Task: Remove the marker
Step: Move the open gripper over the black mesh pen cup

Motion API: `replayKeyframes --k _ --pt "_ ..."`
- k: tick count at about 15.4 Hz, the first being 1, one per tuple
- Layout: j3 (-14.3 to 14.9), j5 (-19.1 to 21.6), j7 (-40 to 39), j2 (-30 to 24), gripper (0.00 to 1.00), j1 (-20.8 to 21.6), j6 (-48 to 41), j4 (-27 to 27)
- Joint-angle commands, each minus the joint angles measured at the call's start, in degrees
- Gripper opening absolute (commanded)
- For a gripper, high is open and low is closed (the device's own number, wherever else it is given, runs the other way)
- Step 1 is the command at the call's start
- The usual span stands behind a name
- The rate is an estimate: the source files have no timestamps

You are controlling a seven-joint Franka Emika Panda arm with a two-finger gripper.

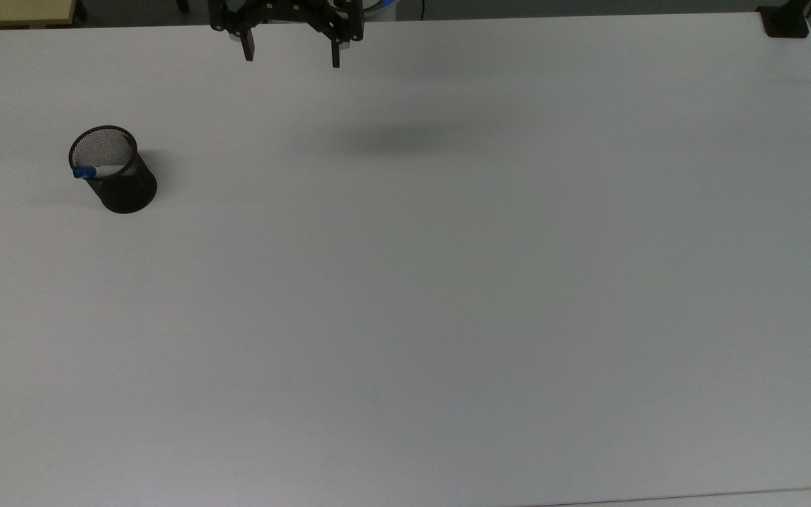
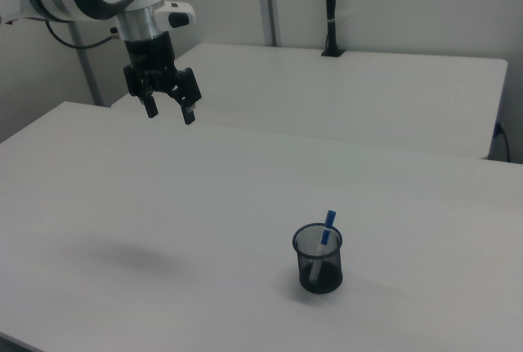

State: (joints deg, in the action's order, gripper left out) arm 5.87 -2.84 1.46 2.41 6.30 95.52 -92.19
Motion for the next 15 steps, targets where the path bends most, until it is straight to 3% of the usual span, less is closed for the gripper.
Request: replayKeyframes --k 1,13,15 --pt "0.4 0.6 0.4 0.0 1.00 0.6 -0.2 -0.5" --pt "1.1 0.6 0.3 0.0 1.00 0.1 -0.1 -0.3" --pt "1.2 0.0 0.1 0.3 1.00 -1.9 0.1 -0.2"
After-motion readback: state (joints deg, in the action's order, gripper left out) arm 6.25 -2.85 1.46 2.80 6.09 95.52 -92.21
